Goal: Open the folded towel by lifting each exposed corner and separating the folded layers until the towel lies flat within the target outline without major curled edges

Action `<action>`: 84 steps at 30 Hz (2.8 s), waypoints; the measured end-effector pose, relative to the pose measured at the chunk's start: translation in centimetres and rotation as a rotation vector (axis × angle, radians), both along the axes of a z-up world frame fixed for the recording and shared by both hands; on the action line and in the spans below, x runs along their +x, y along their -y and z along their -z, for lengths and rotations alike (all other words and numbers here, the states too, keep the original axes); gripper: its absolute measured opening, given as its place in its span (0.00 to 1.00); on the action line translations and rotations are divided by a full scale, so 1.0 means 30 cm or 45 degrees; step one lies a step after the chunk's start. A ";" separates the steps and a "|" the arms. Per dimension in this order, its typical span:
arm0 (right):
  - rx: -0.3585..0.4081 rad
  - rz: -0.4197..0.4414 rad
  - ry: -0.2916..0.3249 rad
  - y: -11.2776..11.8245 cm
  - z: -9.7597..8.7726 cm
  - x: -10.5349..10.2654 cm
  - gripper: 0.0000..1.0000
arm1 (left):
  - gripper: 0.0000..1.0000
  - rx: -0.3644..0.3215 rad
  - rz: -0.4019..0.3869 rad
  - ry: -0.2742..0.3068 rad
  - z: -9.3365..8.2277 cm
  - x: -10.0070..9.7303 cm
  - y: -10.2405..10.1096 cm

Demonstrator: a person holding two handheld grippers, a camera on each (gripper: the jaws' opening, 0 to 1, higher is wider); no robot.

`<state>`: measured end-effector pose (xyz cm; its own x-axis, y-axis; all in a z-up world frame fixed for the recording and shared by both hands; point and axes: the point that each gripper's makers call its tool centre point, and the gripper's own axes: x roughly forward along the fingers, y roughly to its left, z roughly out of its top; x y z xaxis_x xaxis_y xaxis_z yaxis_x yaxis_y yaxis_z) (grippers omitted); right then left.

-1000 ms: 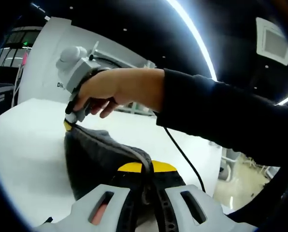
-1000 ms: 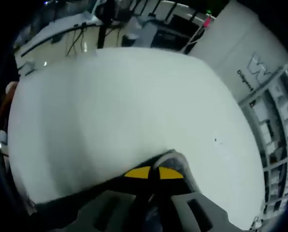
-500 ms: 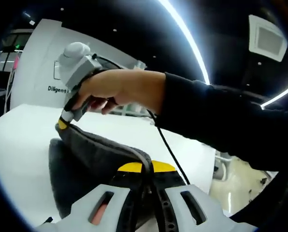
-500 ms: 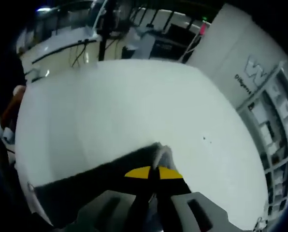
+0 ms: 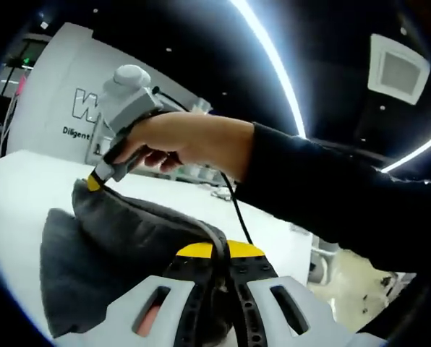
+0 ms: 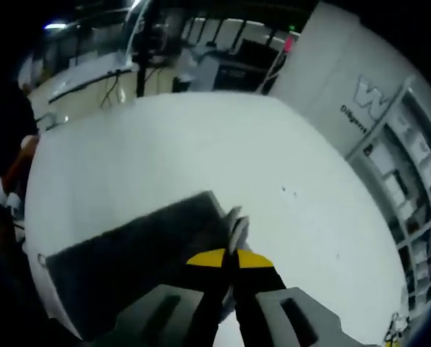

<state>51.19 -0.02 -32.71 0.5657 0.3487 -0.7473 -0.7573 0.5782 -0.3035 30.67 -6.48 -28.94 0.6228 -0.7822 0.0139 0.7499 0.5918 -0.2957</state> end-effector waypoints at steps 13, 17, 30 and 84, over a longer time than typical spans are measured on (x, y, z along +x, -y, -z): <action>0.006 0.087 0.015 0.170 0.017 0.036 0.00 | 0.03 0.004 0.044 0.003 0.013 0.019 0.106; 0.033 0.115 0.014 0.221 0.023 0.036 0.00 | 0.03 0.008 0.041 0.011 0.020 0.029 0.140; 0.109 0.188 0.014 0.355 0.043 0.043 0.00 | 0.03 0.069 0.097 -0.008 0.067 0.016 0.243; 0.164 0.404 -0.050 0.707 0.284 0.020 0.00 | 0.06 0.224 0.271 -0.314 0.338 -0.042 0.475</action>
<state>51.81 -21.24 -41.22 0.6329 0.2530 -0.7318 -0.5432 0.8185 -0.1869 29.40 -20.72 -39.07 0.4139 -0.8717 -0.2623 0.7804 0.4881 -0.3907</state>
